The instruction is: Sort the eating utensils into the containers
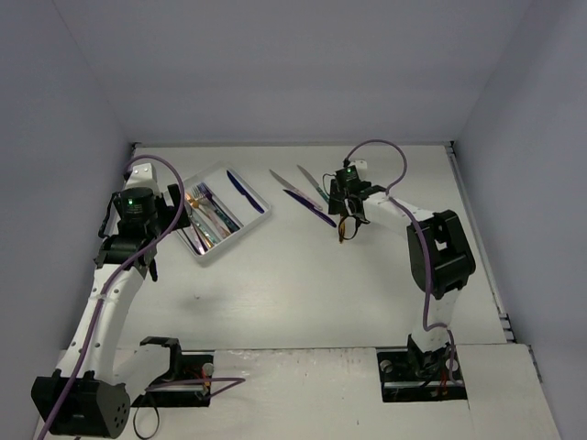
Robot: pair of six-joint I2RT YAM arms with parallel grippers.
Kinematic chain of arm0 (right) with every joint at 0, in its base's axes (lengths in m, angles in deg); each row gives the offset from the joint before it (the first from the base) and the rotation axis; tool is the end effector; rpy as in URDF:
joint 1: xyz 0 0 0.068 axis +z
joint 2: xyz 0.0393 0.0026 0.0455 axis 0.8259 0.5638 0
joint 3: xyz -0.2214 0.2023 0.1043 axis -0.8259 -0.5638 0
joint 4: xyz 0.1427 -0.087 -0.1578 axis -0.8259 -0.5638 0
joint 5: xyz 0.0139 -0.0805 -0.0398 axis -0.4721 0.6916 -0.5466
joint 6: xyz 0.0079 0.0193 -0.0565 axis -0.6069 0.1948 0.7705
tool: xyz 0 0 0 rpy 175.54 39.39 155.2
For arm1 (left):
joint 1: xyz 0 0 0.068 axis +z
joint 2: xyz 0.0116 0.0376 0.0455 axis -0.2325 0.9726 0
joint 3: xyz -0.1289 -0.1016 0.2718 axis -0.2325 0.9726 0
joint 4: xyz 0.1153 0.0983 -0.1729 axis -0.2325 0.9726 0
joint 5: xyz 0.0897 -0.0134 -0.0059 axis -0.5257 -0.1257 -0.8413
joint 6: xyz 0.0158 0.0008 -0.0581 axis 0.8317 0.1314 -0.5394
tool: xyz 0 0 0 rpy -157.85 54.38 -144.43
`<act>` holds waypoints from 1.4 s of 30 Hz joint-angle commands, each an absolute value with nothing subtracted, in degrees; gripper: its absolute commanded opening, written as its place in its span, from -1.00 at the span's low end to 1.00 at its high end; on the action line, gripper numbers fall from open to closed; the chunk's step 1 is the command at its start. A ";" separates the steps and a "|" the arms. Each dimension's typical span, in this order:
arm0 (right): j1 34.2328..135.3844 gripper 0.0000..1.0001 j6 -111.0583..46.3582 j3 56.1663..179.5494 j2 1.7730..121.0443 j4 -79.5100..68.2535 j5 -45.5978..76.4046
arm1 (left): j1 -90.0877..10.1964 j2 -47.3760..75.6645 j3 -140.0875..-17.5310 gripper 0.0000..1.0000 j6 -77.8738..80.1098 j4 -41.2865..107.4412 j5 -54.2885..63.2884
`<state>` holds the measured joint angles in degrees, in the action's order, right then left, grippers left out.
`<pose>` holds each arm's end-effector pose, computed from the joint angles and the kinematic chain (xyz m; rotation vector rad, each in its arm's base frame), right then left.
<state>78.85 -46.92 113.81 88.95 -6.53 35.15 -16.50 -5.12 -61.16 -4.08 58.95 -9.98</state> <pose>0.3856 0.1548 0.2549 0.0791 2.2309 0.1886 0.1669 -0.0041 0.3743 -0.3089 1.9891 -0.1115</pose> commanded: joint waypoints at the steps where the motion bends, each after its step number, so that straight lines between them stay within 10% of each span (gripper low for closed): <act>1: 78.15 0.09 -48.85 113.62 88.36 -4.86 33.49 | -16.79 -5.51 -61.40 0.72 -4.62 56.07 -9.74; 28: 78.18 -0.52 -46.82 115.04 96.78 -8.63 35.07 | -16.79 -5.71 -61.25 0.72 -4.62 56.01 -9.47; 33: 78.06 -1.00 -46.23 115.31 97.30 -10.22 35.58 | -16.79 -5.71 -61.31 0.72 -4.62 56.10 -9.56; 42: 77.92 -1.00 -40.87 114.98 91.02 -10.04 35.11 | -16.79 -5.65 -61.22 0.72 -4.62 56.10 -9.56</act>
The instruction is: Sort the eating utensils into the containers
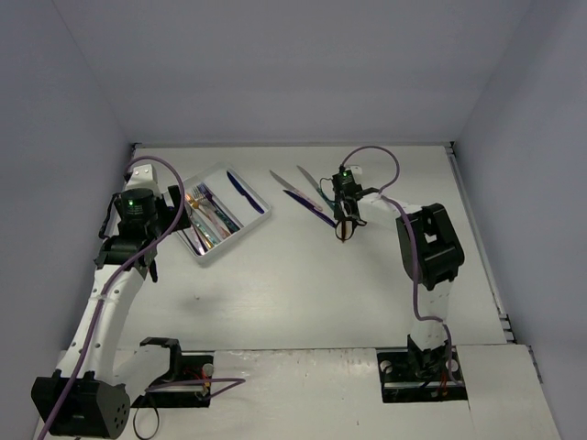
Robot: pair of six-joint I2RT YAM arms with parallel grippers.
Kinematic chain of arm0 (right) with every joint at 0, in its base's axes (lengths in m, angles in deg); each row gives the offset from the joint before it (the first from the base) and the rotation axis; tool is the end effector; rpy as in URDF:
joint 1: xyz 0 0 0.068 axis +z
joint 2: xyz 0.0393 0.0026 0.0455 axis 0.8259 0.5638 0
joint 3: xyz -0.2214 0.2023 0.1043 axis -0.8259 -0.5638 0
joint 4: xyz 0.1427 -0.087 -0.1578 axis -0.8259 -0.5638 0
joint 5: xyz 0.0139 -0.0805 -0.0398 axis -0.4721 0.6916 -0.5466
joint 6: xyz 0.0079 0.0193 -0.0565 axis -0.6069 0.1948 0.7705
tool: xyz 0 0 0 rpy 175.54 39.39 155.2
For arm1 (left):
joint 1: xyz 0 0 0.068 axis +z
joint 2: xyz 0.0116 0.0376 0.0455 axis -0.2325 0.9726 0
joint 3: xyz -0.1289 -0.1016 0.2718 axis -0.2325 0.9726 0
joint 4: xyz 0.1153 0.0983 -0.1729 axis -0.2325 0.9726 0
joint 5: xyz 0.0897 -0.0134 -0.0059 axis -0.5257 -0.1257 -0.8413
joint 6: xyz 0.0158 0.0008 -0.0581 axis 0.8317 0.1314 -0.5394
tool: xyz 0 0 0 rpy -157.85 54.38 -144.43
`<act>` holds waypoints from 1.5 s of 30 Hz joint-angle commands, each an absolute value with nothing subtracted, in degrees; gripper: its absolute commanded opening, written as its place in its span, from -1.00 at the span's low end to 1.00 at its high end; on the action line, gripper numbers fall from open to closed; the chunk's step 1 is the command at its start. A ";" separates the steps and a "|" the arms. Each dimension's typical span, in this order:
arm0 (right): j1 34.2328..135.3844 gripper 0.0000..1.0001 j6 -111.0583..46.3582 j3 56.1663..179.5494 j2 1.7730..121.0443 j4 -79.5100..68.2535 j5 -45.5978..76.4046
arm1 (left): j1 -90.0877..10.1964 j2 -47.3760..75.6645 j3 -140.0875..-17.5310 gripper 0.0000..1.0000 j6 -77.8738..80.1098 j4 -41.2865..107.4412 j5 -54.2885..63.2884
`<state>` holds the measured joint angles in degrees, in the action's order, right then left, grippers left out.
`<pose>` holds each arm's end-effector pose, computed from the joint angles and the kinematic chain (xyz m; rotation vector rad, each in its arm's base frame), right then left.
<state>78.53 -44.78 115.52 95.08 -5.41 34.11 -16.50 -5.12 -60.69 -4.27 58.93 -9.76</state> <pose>0.4044 0.1611 0.2218 0.0270 2.2893 0.1604 0.1669 -0.0043 0.3717 -0.3105 1.9971 -0.1160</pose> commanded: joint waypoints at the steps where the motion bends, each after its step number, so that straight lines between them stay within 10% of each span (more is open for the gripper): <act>1: 77.97 -1.00 -40.02 115.11 89.76 -10.04 35.00 | -16.79 -5.60 -61.25 0.72 -4.62 56.13 -9.56; 13: 87.93 -1.00 -23.15 122.28 83.06 -5.72 30.10 | -16.70 -4.96 -61.13 0.72 -5.06 55.92 -8.86; 40: 100.39 -1.00 -19.62 173.74 126.03 2.53 16.52 | -16.79 -4.69 -60.34 0.72 -3.97 55.13 -9.01; 45: 100.42 -0.54 -21.95 172.83 125.58 2.70 17.19 | -16.79 -4.63 -60.25 0.72 -4.00 55.17 -8.77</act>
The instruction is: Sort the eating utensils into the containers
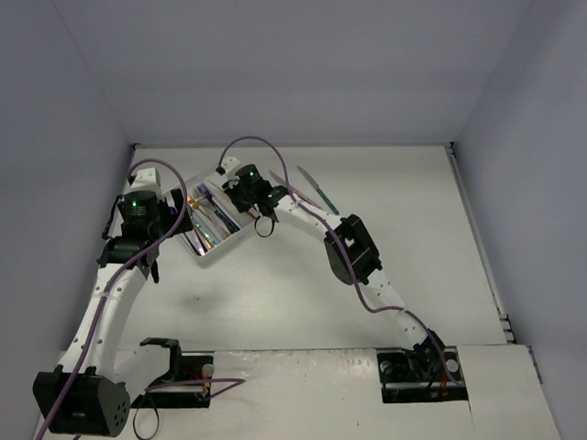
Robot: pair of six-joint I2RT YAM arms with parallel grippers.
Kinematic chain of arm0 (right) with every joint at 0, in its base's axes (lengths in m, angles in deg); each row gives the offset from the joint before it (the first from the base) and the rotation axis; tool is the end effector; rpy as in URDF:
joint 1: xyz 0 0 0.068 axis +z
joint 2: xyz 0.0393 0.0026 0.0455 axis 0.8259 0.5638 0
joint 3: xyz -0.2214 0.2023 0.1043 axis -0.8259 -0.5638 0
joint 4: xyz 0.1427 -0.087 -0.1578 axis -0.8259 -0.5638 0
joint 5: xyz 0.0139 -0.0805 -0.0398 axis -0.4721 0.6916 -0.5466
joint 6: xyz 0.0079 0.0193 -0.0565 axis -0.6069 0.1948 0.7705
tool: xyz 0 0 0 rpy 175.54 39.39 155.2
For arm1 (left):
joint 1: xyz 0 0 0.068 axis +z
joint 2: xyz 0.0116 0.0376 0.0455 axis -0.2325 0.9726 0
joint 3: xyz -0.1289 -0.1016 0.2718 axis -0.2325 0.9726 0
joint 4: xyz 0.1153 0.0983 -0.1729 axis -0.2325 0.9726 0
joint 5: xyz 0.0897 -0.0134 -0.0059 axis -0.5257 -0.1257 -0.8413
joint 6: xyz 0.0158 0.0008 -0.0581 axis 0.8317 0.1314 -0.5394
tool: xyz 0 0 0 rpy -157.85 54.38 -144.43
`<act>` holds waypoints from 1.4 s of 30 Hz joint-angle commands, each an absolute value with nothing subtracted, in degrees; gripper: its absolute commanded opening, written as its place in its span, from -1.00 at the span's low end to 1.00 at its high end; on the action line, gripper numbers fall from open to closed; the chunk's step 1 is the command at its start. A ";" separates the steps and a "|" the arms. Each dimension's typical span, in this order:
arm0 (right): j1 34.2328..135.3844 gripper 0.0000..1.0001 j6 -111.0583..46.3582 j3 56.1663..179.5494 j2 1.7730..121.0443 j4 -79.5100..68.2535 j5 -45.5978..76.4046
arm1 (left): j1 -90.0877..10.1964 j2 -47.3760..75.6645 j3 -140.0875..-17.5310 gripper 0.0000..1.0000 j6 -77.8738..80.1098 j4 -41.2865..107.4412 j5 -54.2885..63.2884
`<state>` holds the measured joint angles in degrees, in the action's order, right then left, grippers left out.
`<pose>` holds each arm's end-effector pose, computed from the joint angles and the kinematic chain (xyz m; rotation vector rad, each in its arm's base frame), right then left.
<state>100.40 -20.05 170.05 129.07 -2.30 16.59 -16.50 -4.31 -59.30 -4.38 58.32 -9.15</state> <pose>0.4340 0.4368 0.2182 -0.8880 1.7101 0.5703 0.1710 -0.0050 0.3629 -0.3082 2.0262 -0.1228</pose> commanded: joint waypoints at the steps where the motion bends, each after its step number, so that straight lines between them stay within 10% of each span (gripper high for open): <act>1: 100.42 -0.49 -22.32 172.42 124.87 2.70 17.18 | -16.79 -4.70 -60.25 0.72 -4.00 55.15 -8.75; 21: 86.26 -0.07 -22.58 122.66 90.18 2.73 22.67 | -16.82 -5.13 -60.37 0.72 -3.91 55.04 -8.01; 42: 81.04 -0.06 -24.27 114.47 92.88 2.10 14.86 | -16.87 -4.65 -60.34 0.72 -4.09 54.80 -7.31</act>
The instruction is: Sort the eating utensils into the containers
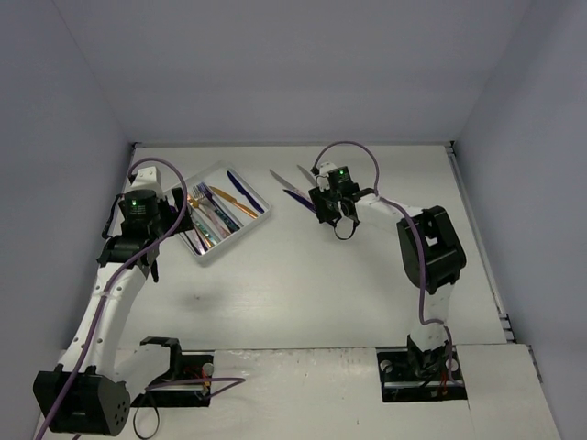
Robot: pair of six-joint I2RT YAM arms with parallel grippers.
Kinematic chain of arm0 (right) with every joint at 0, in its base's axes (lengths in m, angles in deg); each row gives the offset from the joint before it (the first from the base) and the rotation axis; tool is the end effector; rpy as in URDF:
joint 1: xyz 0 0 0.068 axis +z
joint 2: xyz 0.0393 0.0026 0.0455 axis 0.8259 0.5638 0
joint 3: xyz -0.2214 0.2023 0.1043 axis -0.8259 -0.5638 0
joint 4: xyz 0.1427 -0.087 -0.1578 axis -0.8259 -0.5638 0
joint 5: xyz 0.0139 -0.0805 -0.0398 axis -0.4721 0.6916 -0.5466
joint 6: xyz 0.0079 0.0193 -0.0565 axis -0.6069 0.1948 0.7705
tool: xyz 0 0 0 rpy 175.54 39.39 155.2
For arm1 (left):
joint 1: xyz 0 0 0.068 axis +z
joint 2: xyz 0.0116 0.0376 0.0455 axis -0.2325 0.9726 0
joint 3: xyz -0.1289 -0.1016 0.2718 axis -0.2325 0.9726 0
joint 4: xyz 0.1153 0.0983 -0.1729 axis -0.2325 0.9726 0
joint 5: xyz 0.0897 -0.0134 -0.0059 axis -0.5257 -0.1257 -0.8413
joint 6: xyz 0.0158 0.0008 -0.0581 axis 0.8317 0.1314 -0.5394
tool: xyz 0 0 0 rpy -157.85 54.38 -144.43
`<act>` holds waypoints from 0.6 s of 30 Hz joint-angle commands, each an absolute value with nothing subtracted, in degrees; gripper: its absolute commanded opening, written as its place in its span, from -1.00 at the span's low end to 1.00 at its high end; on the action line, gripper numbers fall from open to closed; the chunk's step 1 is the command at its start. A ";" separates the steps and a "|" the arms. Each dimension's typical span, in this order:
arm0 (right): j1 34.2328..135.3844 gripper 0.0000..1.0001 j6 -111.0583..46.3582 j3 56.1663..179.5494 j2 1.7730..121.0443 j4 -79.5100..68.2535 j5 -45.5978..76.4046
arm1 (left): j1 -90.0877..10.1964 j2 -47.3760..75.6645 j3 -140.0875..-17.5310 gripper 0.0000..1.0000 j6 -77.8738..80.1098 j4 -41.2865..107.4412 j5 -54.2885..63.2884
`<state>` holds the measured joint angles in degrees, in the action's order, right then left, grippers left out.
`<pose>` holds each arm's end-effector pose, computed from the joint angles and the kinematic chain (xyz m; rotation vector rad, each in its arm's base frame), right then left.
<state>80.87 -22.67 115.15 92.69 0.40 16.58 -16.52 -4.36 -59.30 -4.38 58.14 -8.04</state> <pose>0.3933 0.1905 0.2464 -0.5918 2.0986 0.3451 0.1709 -0.0059 0.3634 -0.2958 2.0257 -0.1434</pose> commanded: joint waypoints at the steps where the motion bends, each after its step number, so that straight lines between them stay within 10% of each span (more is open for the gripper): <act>1: 81.17 -0.07 -24.58 114.15 92.96 2.09 15.20 | -16.83 -4.66 -60.29 0.72 -4.14 54.73 -7.32; 10: 82.10 -0.33 -25.01 111.62 92.66 1.32 18.78 | -16.79 -4.37 -60.27 0.72 -4.10 54.69 -7.35; 18: 87.10 -0.98 -24.52 108.10 89.15 -1.88 21.89 | -16.83 -4.44 -60.12 0.72 -4.00 54.65 -7.63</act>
<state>83.76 -24.60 111.08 93.19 2.13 19.60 -16.51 -4.31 -59.30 -4.38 58.10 -7.66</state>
